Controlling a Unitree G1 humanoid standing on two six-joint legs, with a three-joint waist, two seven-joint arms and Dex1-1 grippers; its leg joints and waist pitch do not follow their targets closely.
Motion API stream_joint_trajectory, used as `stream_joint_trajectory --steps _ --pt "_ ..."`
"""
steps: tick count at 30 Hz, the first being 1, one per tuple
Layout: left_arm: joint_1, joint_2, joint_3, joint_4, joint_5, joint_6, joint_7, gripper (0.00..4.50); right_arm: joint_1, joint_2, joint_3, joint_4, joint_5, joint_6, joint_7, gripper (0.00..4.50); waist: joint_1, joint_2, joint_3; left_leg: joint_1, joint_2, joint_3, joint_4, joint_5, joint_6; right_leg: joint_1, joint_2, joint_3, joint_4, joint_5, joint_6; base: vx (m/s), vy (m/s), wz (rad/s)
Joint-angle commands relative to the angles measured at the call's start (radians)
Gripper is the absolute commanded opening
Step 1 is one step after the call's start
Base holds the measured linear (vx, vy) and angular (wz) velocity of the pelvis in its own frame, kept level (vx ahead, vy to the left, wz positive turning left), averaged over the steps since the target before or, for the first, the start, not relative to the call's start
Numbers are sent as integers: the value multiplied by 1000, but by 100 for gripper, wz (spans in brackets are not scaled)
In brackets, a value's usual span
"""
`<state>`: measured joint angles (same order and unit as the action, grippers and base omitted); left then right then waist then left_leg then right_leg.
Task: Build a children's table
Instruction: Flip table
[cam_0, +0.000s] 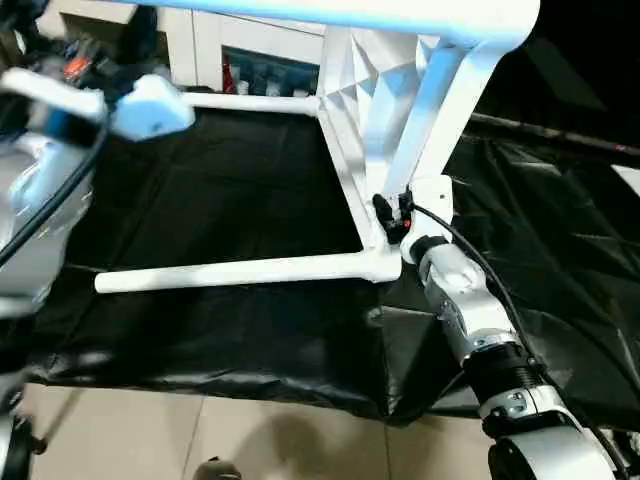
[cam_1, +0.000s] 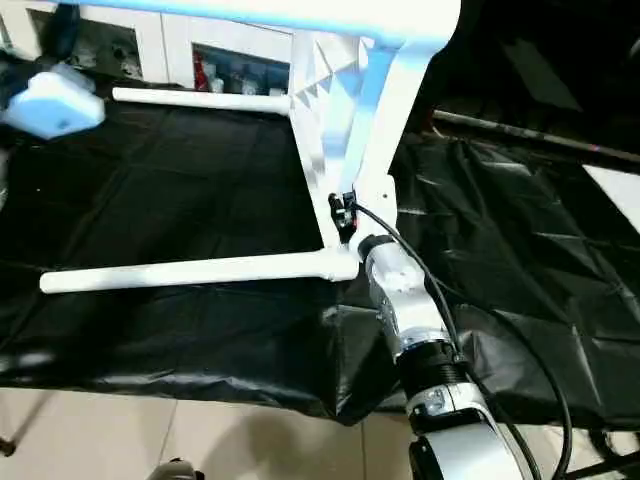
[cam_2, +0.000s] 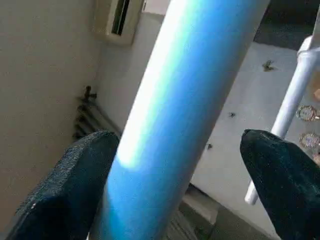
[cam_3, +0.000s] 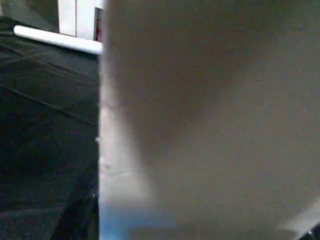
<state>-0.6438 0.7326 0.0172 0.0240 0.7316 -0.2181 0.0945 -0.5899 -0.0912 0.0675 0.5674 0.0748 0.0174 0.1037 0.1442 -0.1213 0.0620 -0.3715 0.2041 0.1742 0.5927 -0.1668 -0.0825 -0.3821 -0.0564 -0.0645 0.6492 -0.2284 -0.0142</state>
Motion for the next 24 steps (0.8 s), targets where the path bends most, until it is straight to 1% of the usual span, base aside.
stream_joint_trajectory --steps 1,2,3,4,5,6,8,11,13,16,17,18,19,21,22,23,24 --pt "-29 -14 -30 22 1 -5 0 416 7 -23 17 -28 -40 -5 9 200 2 47 -72 26 28 -19 -69 -216 -104 31 -80 50 -56 36 -133 0 0 0" --pt "-29 -14 -30 22 1 -5 0 416 7 -23 17 -28 -40 -5 9 200 2 46 -72 26 27 -18 -68 -211 -101 32 -80 51 -56 37 -135 0 0 0" --pt "-31 -20 -33 23 -9 -3 -8 412 9 -23 15 -33 -43 -4 7 200 2 54 -72 25 28 -18 -67 -200 -98 33 -82 52 -56 49 -139 0 0 0" --pt "-31 -22 -33 22 -9 -1 -8 402 10 -23 14 -35 -44 -4 6 200 3 53 -73 23 28 -18 -66 -185 -95 35 -81 52 -53 62 -142 0 0 0" --pt "-30 -26 -31 22 -11 1 -7 388 12 -24 13 -36 -44 -4 5 200 3 54 -72 23 28 -17 -67 -182 -94 34 -81 52 -53 64 -143 0 0 0" --pt "-30 -26 -31 22 -11 1 -7 377 12 -24 13 -36 -44 -4 5 200 2 58 -73 23 28 -17 -66 -178 -93 34 -81 52 -53 68 -144 0 0 0" --pt "-25 -35 -27 22 -16 12 -7 373 16 -25 12 -44 -48 -2 5 200 2 60 -71 24 29 -17 -67 -188 -96 32 -80 51 -54 57 -143 0 0 0" --pt "-29 -39 -20 34 -16 31 -9 334 19 -28 16 -62 -57 -4 11 200 4 59 -70 27 30 -17 -69 -217 -98 30 -81 51 -57 19 -139 0 0 0" --pt "-36 -37 -11 43 -22 41 -12 325 15 -31 22 -67 -64 -6 17 200 4 59 -71 26 30 -18 -69 -213 -96 31 -82 52 -57 23 -139 0 0 0" --pt "-39 -38 -9 41 -35 41 -24 291 11 -37 27 -71 -73 -7 19 200 5 57 -71 24 29 -17 -68 -200 -93 32 -81 52 -56 35 -139 0 0 0" --pt "-38 -40 -10 38 -43 40 -35 286 7 -41 28 -71 -76 -8 20 200 5 59 -71 25 29 -17 -68 -197 -92 31 -81 52 -56 37 -140 0 0 0" --pt "-32 -46 -12 30 -60 43 -56 281 0 -54 30 -78 -85 -10 25 200 5 55 -71 25 29 -16 -68 -196 -91 31 -81 52 -56 36 -141 0 0 0" --pt "-29 -49 -11 27 -65 45 -60 271 -2 -59 31 -83 -88 -10 27 200 6 57 -70 26 29 -16 -68 -200 -91 30 -81 52 -57 25 -139 0 0 0" --pt "-25 -56 -6 20 -82 53 -71 250 -5 -73 32 -97 -93 -11 35 200 8 56 -70 26 29 -15 -68 -201 -92 31 -82 52 -57 15 -137 0 0 0" --pt "-24 -68 7 19 -108 65 -74 247 -11 -86 31 -109 -96 -11 45 200 9 55 -70 25 29 -15 -67 -189 -88 32 -80 53 -56 27 -135 0 0 0" --pt "-24 -68 7 19 -108 65 -74 247 -11 -86 31 -109 -96 -11 45 200 11 55 -70 24 28 -14 -66 -180 -85 32 -81 53 -56 34 -134 0 0 0" --pt "-24 -80 23 19 -142 79 -87 243 -18 -100 26 -125 -94 -6 56 200 13 52 -70 23 27 -13 -65 -164 -79 34 -81 54 -55 39 -134 0 0 0"
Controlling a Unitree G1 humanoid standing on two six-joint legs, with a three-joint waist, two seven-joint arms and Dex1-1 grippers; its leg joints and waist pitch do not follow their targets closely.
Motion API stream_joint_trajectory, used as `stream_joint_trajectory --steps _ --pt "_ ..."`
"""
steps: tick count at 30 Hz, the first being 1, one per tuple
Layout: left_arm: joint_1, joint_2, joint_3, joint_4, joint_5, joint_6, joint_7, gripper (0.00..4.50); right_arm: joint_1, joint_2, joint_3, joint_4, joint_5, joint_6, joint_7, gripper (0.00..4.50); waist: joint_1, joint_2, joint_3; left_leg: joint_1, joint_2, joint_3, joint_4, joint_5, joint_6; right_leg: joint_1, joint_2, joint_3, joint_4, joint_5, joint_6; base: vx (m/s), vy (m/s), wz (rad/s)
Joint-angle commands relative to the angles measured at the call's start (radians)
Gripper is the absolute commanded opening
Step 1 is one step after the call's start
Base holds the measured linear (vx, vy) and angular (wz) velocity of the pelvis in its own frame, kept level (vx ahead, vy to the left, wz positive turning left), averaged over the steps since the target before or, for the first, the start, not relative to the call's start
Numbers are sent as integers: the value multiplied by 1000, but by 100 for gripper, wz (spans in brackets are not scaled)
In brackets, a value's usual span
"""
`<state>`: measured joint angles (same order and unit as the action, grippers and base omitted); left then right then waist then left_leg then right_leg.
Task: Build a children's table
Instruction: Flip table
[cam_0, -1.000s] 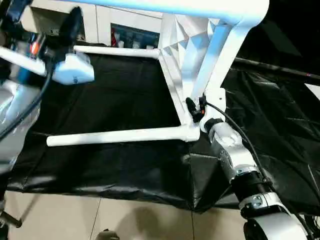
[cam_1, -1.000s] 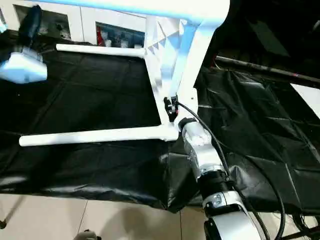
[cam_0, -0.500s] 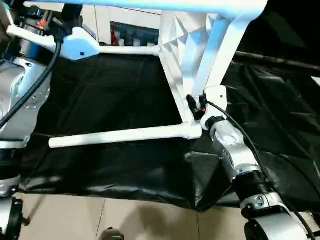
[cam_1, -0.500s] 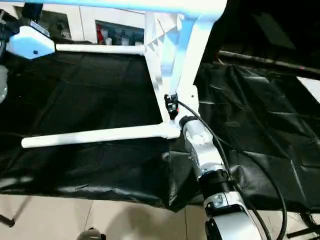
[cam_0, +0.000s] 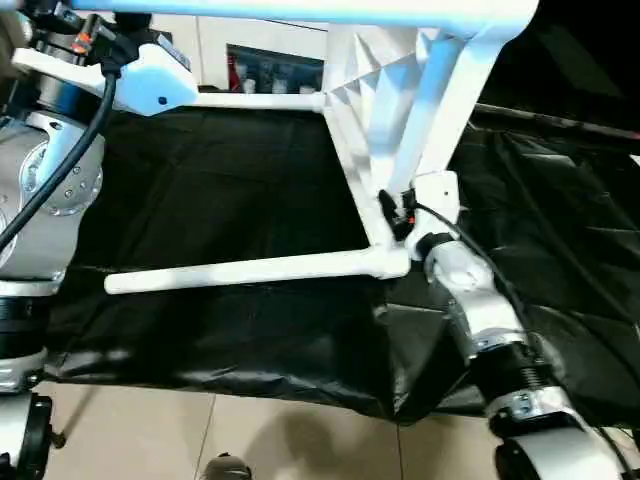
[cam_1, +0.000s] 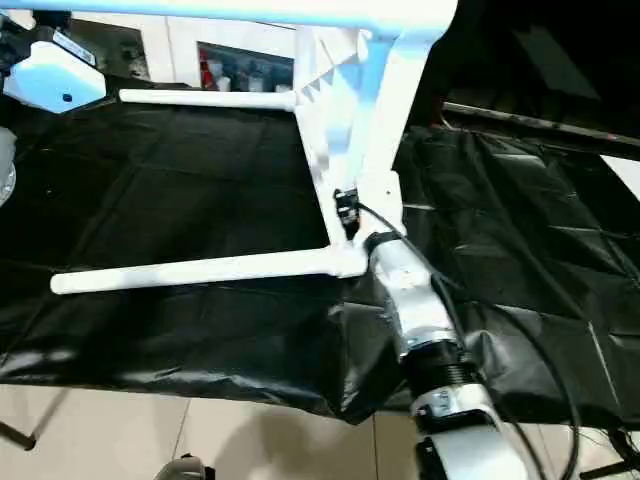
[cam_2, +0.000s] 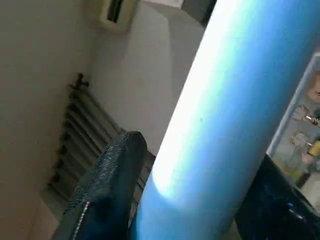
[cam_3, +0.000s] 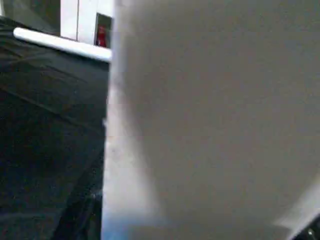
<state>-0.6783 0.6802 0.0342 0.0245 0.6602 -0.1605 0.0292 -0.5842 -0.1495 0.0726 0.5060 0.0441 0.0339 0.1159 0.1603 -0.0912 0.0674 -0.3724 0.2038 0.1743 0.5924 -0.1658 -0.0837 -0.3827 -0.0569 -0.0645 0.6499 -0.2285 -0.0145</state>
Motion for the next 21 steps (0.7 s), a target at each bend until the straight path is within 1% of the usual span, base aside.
stream_joint_trajectory --steps 1,2,4,6,7,8,9,10,11,12,13,15,16,18,19,20,21 --pt "9 -37 24 20 -101 38 -28 238 -31 -55 14 -83 -56 -18 60 200 -2 21 -76 21 27 -12 -63 -146 -73 36 -81 54 -53 54 -135 0 0 0" --pt "8 -43 36 21 -121 48 -32 234 -36 -64 9 -95 -51 -15 71 200 -2 20 -77 19 26 -12 -63 -133 -69 38 -79 54 -53 62 -135 0 0 0" --pt "6 -55 59 19 -167 73 -50 233 -53 -98 4 -123 -55 -10 97 200 0 19 -80 16 23 -9 -58 -86 -48 40 -78 54 -49 97 -139 0 0 0" --pt "6 -100 107 8 -246 129 -55 232 -79 -160 9 -160 -66 -2 152 200 3 19 -81 13 22 -7 -55 -64 -34 42 -78 54 -47 103 -139 0 0 0" --pt "6 -125 131 1 -276 159 -52 232 -91 -189 13 -174 -73 2 172 200 5 18 -86 11 20 -4 -49 -33 -22 44 -75 55 -42 135 -142 0 0 0" --pt "6 -125 131 1 -276 159 -52 232 -91 -189 13 -174 -73 2 172 200 5 15 -86 7 17 -3 -46 -17 -11 44 -72 55 -41 153 -141 0 0 0" --pt "5 -146 151 -4 -301 183 -48 232 -103 -215 16 -184 -80 5 187 200 9 17 -85 0 14 -2 -43 7 4 43 -71 56 -38 175 -139 0 0 0" --pt "6 -169 169 -10 -320 205 -44 232 -120 -241 18 -190 -89 9 200 200 9 18 -81 0 13 1 -43 -11 9 38 -71 56 -43 142 -134 0 0 0" --pt "7 -189 184 -13 -338 222 -41 232 -136 -264 19 -192 -98 11 210 200 11 18 -80 3 14 2 -42 -29 9 36 -72 57 -46 115 -132 0 0 0" --pt "9 -232 216 -19 -381 255 -29 232 -183 -311 17 -190 -115 20 232 200 10 18 -78 5 17 1 -44 -58 4 36 -73 56 -50 57 -132 0 0 0" --pt "9 -236 219 -20 -385 259 -28 232 -188 -315 16 -189 -117 21 234 200 11 18 -76 5 17 2 -45 -83 0 34 -72 56 -55 7 -127 0 0 0" --pt "10 -256 234 -23 -405 278 -24 232 -217 -343 16 -184 -128 23 245 200 10 17 -73 6 19 0 -47 -107 -5 32 -74 55 -61 -43 -120 0 0 0" --pt "10 -273 252 -26 -427 297 -18 232 -246 -372 20 -178 -145 18 253 199 8 17 -71 9 22 -2 -49 -146 -14 27 -75 55 -68 -110 -108 0 0 0" --pt "10 -290 273 -32 -451 316 -16 231 -271 -396 23 -174 -150 19 263 197 5 18 -73 10 25 -6 -50 -170 -25 26 -76 53 -69 -134 -102 0 0 0" --pt "10 -301 287 -36 -461 333 -17 231 -290 -414 25 -173 -153 20 273 196 3 14 -73 11 25 -6 -51 -172 -25 25 -75 52 -69 -131 -101 0 0 0" --pt "17 -310 299 -37 -478 352 -27 230 -309 -428 30 -171 -162 21 282 196 2 13 -73 11 25 -8 -50 -181 -27 24 -75 51 -69 -137 -101 0 0 0" --pt "26 -317 303 -36 -488 376 -42 230 -327 -442 36 -167 -173 19 291 196 -1 8 -72 11 24 -6 -49 -187 -24 23 -74 51 -71 -143 -102 0 0 0"
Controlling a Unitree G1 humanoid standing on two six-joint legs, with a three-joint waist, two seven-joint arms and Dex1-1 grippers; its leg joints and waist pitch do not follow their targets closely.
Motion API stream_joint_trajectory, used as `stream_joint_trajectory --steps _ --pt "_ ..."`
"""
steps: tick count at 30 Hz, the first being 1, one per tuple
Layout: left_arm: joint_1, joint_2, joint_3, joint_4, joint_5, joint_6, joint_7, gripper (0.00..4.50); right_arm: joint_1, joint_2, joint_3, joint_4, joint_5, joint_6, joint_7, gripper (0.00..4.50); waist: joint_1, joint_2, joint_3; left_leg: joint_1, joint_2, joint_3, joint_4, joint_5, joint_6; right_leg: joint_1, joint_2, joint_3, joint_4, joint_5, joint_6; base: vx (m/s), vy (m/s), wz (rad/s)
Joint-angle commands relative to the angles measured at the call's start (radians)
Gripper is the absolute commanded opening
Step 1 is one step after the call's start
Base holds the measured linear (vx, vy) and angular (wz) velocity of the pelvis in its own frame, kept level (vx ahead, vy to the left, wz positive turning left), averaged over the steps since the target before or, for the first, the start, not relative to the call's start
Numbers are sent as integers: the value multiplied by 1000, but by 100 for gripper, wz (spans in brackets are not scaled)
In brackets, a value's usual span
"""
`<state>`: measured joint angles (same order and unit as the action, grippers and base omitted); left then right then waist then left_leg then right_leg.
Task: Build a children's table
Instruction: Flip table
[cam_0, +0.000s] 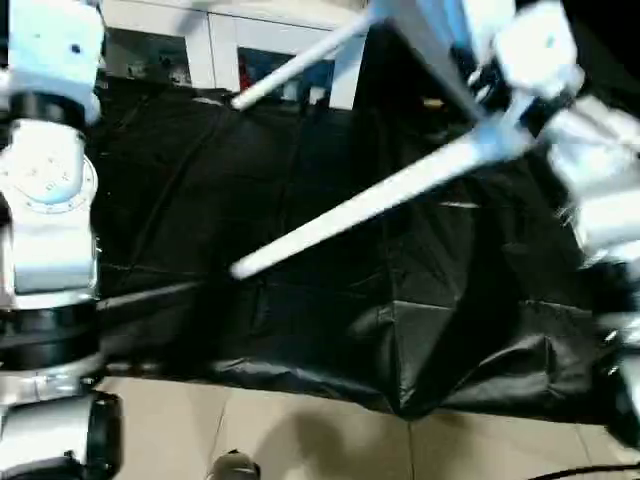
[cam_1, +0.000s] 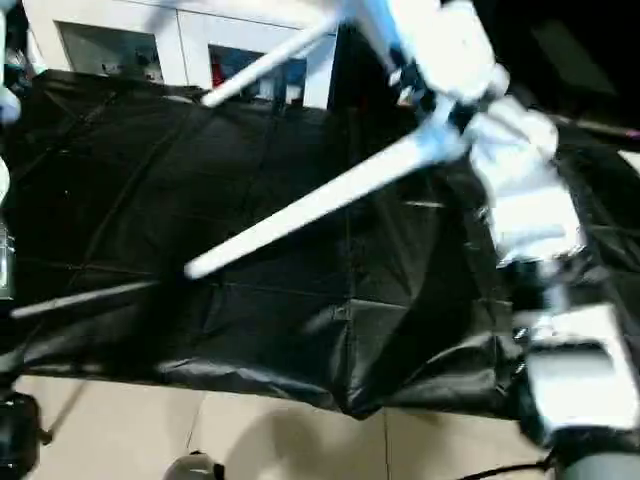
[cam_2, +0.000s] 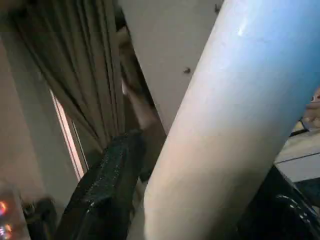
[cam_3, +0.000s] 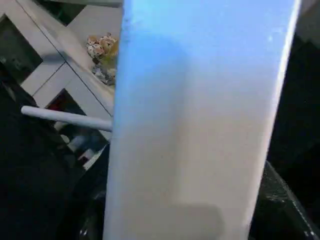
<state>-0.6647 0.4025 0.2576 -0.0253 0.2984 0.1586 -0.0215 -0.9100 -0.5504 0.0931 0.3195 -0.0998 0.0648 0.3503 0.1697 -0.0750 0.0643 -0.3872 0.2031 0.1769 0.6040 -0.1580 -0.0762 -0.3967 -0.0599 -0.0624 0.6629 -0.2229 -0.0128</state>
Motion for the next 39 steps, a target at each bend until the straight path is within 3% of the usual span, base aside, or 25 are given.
stream_joint_trajectory --steps 1,2,3,5,6,7,9,10,12,15,17,18,20,21,23,24,29,32,33,34,36,39 --pt "20 -47 85 12 -134 78 -3 230 -16 -51 24 22 -39 -13 66 196 -8 -6 -68 26 25 -7 -59 -196 -29 34 -73 51 -85 -157 -104 0 0 0" --pt "23 -50 87 12 -137 85 -8 230 -21 -54 27 23 -42 -14 70 196 -9 -6 -68 27 25 -7 -59 -200 -29 34 -74 50 -86 -163 -106 0 0 0" --pt "54 -69 100 16 -155 147 -28 230 -83 -73 57 39 -69 -19 117 196 -7 -5 -68 27 24 -7 -58 -206 -26 32 -73 51 -88 -176 -103 0 0 0" --pt "64 -73 102 18 -157 165 -30 229 -106 -76 66 47 -76 -20 137 196 -13 -10 -67 22 24 -7 -58 -210 -26 36 -73 49 -88 -198 -108 0 0 0" --pt "70 -74 103 16 -159 174 -26 229 -120 -77 72 54 -82 -24 149 196 -12 -8 -65 27 25 -5 -55 -221 -21 29 -73 52 -91 -212 -105 0 0 0" --pt "76 -73 102 14 -154 180 -21 229 -132 -78 78 62 -88 -30 157 196 -12 -6 -65 24 24 -7 -57 -223 -21 30 -73 52 -93 -221 -102 0 0 0" --pt "87 -74 100 11 -152 195 -18 223 -171 -87 98 94 -109 -61 181 196 -17 -13 -67 24 27 -9 -60 -226 -28 29 -70 50 -93 -206 -95 0 0 0" --pt "91 -76 99 6 -152 204 -19 217 -185 -92 107 107 -114 -71 192 196 -17 -10 -67 27 28 -11 -60 -238 -33 27 -70 48 -91 -209 -96 0 0 0" --pt "101 -87 112 -1 -163 245 -15 212 -306 -97 145 241 -150 -132 227 196 -27 -17 -67 29 28 -13 -59 -293 -47 23 -70 45 -90 -245 -107 0 0 0" --pt "111 -94 114 -12 -174 281 -15 203 -402 -97 180 353 -188 -183 274 196 -32 -13 -64 29 28 -12 -56 -339 -48 15 -70 47 -95 -277 -114 0 0 0" --pt "118 -95 111 -14 -184 296 -16 196 -460 -87 184 415 -195 -196 297 196 -38 -11 -68 27 30 -13 -55 -332 -50 16 -69 47 -92 -237 -123 0 0 0" --pt "122 -93 110 -11 -186 294 -16 191 -484 -83 189 442 -202 -204 304 196 -42 -18 -69 22 30 -13 -55 -313 -47 19 -67 47 -88 -197 -126 0 0 0" --pt "128 -93 111 -8 -191 301 -21 187 -510 -79 203 468 -215 -213 317 196 -44 -18 -73 17 34 -16 -53 -254 -51 22 -65 45 -75 -98 -142 0 0 0" --pt "136 -96 110 -9 -193 302 -23 182 -538 -75 215 500 -226 -227 326 196 -49 -35 -71 14 33 -13 -53 -237 -47 24 -61 43 -76 -77 -142 0 0 0" --pt "145 -99 107 -12 -195 309 -26 180 -563 -70 227 535 -235 -244 331 196 -50 -32 -70 14 33 -13 -49 -220 -50 25 -62 44 -68 -45 -151 0 0 0" --pt "165 -99 99 -15 -198 321 -30 176 -590 -57 243 576 -248 -268 333 196 -53 -37 -70 13 35 -13 -48 -214 -52 24 -64 44 -64 -36 -155 0 0 0" --pt "206 -96 86 -25 -205 350 -32 167 -629 -25 261 639 -263 -322 334 196 -70 -40 -67 15 36 -12 -50 -239 -70 24 -64 45 -66 -33 -150 0 0 0" --pt "258 -82 86 8 -210 303 -46 161 -657 9 287 667 -275 -392 364 196 -79 -39 -63 18 36 -14 -52 -301 -77 19 -62 45 -73 -79 -144 0 0 0" --pt "263 -81 87 11 -212 294 -49 158 -663 14 288 673 -275 -395 363 196 -82 -46 -61 17 36 -14 -52 -315 -75 18 -63 46 -74 -104 -141 0 0 0" --pt "268 -81 88 14 -216 286 -51 158 -672 20 289 682 -275 -400 362 196 -83 -44 -61 18 37 -15 -52 -323 -76 16 -63 47 -75 -116 -136 0 0 0" --pt "302 -87 97 16 -234 262 -57 156 -702 38 283 702 -268 -424 368 196 -91 -55 -60 16 38 -16 -53 -344 -78 14 -62 46 -75 -151 -135 0 0 0" --pt "321 -88 95 15 -246 252 -68 155 -712 41 278 703 -262 -433 375 196 -98 -56 -61 17 39 -17 -52 -338 -79 14 -62 47 -74 -136 -128 0 0 0"
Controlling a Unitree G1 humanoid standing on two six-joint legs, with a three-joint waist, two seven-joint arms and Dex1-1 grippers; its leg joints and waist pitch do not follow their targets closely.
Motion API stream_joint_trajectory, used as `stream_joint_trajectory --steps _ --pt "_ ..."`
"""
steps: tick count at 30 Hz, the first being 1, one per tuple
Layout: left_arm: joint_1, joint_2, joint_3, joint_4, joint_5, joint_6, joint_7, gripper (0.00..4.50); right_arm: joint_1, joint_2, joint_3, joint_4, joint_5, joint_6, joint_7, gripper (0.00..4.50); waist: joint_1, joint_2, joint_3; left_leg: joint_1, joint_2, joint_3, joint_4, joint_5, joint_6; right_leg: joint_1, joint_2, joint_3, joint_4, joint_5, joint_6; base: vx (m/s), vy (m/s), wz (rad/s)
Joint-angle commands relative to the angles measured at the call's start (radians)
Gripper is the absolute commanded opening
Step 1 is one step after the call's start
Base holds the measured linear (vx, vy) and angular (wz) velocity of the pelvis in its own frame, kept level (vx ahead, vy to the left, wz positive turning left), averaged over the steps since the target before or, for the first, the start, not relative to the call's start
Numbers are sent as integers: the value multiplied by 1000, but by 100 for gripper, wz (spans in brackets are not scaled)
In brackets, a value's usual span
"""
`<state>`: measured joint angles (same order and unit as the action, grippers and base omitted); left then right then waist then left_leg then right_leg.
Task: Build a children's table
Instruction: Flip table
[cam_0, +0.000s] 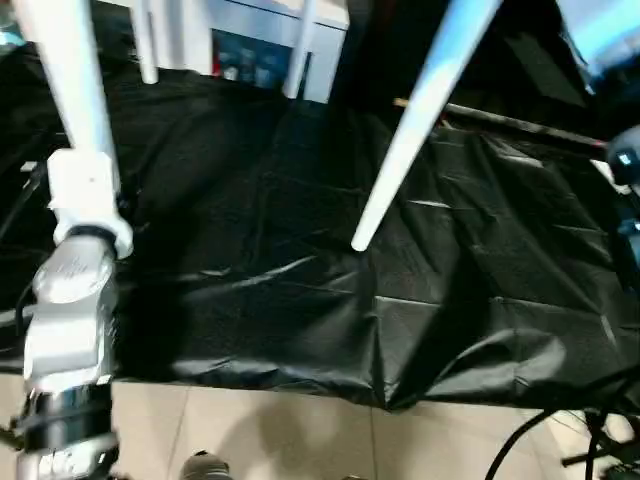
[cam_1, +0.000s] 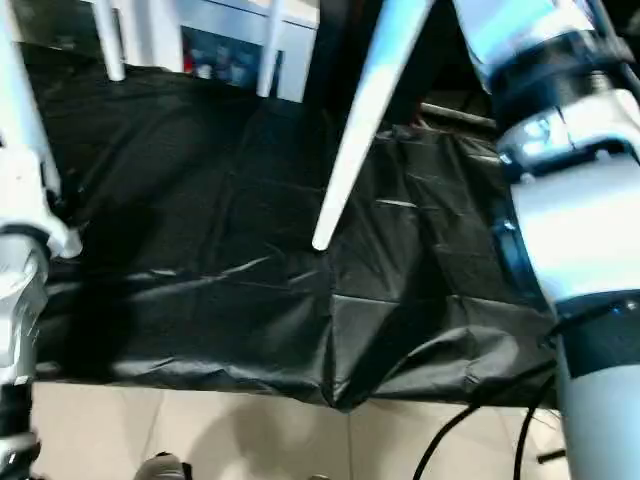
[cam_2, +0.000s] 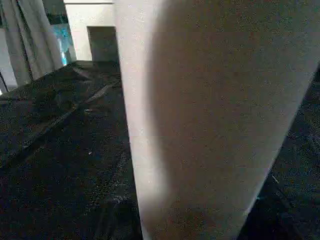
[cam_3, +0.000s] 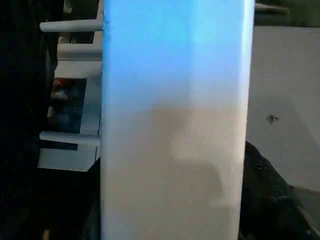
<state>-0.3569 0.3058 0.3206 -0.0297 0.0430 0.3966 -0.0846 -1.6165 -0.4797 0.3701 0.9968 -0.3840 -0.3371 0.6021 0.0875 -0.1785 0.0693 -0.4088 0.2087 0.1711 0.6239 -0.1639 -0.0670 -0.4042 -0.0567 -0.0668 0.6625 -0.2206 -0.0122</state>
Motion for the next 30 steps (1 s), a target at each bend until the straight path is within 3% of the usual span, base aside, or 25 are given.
stream_joint_trajectory --steps 1,3,5,8,9,10,11,15,17,19,24,25,27,28,29,30 --pt "22 9 28 22 4 12 -2 155 -13 -29 -3 34 24 -41 125 196 -20 42 -65 38 34 -9 -72 -323 -86 20 -63 51 -73 -127 -129 0 0 0" --pt "41 20 4 40 11 -24 -13 155 -18 -28 -9 28 32 -52 132 264 -21 41 -64 36 33 -9 -71 -326 -83 22 -65 52 -74 -140 -126 0 0 0" --pt "40 21 -5 53 10 -36 -15 155 -20 -30 -12 25 35 -58 134 271 -25 43 -65 34 32 -8 -70 -321 -73 23 -64 54 -75 -132 -127 0 0 0" --pt "29 30 -16 65 -1 -44 -27 154 -27 -33 -28 23 43 -69 134 309 -28 53 -66 37 32 -9 -70 -304 -75 23 -63 53 -70 -96 -143 0 0 0" --pt "29 30 -17 65 -1 -44 -26 154 -27 -34 -29 23 43 -70 134 312 -31 51 -67 34 32 -9 -69 -298 -74 26 -63 53 -69 -85 -150 0 0 0" --pt "26 35 -20 70 -1 -50 -26 154 -28 -34 -35 20 49 -73 135 312 -32 58 -66 35 32 -10 -71 -313 -74 25 -64 53 -69 -92 -153 0 0 0" --pt "24 42 -25 73 2 -56 -29 154 -26 -35 -42 14 57 -75 137 325 -34 54 -67 36 32 -9 -69 -317 -71 26 -64 53 -70 -91 -152 0 0 0" --pt "25 75 -41 83 17 -66 -38 154 13 -22 -108 -70 164 -95 204 360 -39 65 -66 34 34 -13 -71 -318 -62 29 -65 53 -67 -70 -170 0 0 0" --pt "25 77 -41 83 16 -65 -40 154 15 -21 -111 -75 170 -98 206 370 -39 64 -67 35 34 -11 -70 -300 -58 29 -64 53 -64 -47 -179 0 0 0" --pt "28 89 -34 87 8 -72 -46 154 36 6 -174 -145 285 -91 256 394 -38 66 -67 36 34 -10 -70 -290 -48 32 -66 54 -64 -30 -190 0 0 0" --pt "32 100 -34 88 2 -66 -45 154 67 33 -246 -226 392 -120 243 400 -35 67 -67 39 35 -10 -71 -279 -52 31 -65 52 -62 -28 -197 0 0 0" --pt "34 102 -33 86 0 -65 -47 154 75 39 -262 -248 420 -113 249 400 -35 62 -65 40 35 -9 -73 -288 -52 30 -64 52 -65 -39 -194 0 0 0" --pt "41 106 -32 83 -6 -64 -54 154 118 60 -304 -351 529 -49 288 400 -34 65 -63 41 36 -11 -76 -307 -55 31 -66 53 -67 -63 -178 0 0 0" --pt "42 106 -31 83 -7 -65 -55 154 129 64 -312 -374 551 -29 290 400 -35 66 -62 43 36 -13 -79 -326 -59 30 -66 52 -70 -89 -170 0 0 0" --pt "46 108 -27 80 -13 -69 -58 154 174 81 -341 -464 633 51 300 400 -36 64 -64 45 34 -12 -79 -317 -55 34 -64 53 -72 -79 -164 0 0 0" --pt "52 113 -23 74 -23 -75 -67 154 247 94 -361 -580 709 146 298 400 -30 48 -64 44 36 -14 -81 -294 -52 37 -68 53 -72 -71 -154 0 0 0"
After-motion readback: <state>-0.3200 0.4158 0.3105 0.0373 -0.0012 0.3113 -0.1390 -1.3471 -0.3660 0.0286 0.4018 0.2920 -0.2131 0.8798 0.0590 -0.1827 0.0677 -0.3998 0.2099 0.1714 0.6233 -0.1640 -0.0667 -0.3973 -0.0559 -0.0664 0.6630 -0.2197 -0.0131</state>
